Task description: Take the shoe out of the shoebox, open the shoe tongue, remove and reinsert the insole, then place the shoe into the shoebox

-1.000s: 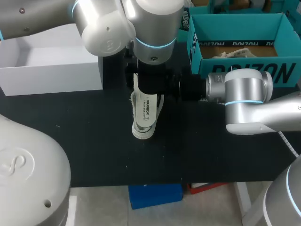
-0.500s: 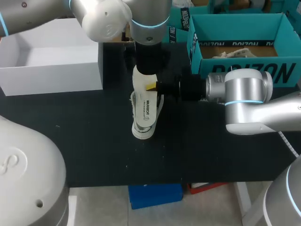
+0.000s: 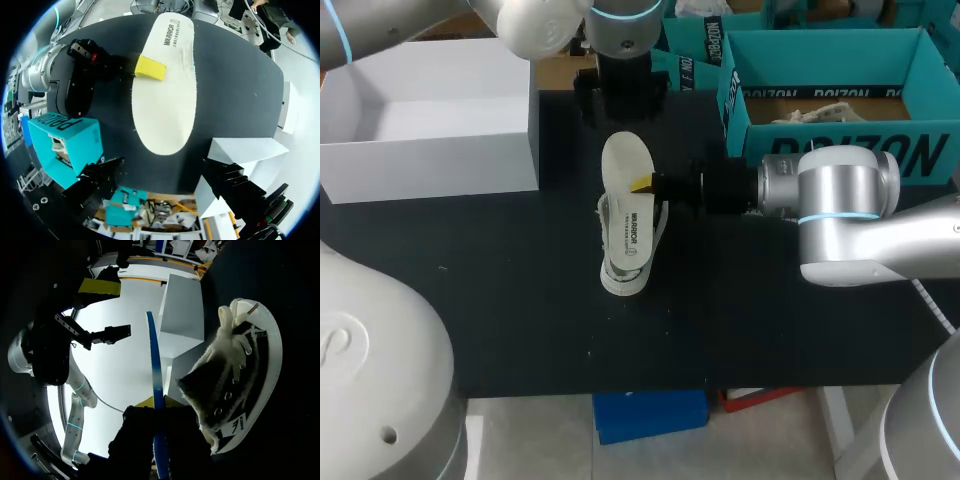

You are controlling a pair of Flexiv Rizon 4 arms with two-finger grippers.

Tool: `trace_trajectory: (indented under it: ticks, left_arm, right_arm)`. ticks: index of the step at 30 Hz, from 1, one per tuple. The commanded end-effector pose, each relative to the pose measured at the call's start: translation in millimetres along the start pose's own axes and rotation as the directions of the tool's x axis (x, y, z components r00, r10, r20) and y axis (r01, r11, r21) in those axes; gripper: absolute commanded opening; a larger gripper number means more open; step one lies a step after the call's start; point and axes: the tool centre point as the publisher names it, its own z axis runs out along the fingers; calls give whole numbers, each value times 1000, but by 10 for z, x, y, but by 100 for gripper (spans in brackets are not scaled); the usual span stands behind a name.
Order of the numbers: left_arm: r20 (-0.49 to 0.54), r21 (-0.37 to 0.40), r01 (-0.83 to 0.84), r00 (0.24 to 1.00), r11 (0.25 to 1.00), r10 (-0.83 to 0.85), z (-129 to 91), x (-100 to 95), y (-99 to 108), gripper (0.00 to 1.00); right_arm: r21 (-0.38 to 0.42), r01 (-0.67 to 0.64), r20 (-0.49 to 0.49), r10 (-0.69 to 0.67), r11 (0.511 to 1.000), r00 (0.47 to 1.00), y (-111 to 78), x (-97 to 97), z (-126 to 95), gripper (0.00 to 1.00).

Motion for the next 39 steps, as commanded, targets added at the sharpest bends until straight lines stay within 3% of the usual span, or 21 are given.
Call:
trace_trajectory:
  ticks: [1,9,19,39]
  left_arm:
    - [4,17,2,1000,1000,-2,102,-19,79,100]
    - [21,35,1,1000,999,-2,145,-12,12,100]
    - [40,18,-11,999,1000,10,-20,33,-201,100]
    - [37,13,-42,998,999,42,-226,228,-1118,100]
  right_arm:
    - [0,-1,2,1,1000,1000,1,-5,14,0]
    - [0,-1,2,1,1000,1000,1,-5,14,0]
    - [0,-1,2,1,1000,1000,1,-5,14,0]
    - [0,-1,2,1,1000,1000,1,-5,14,0]
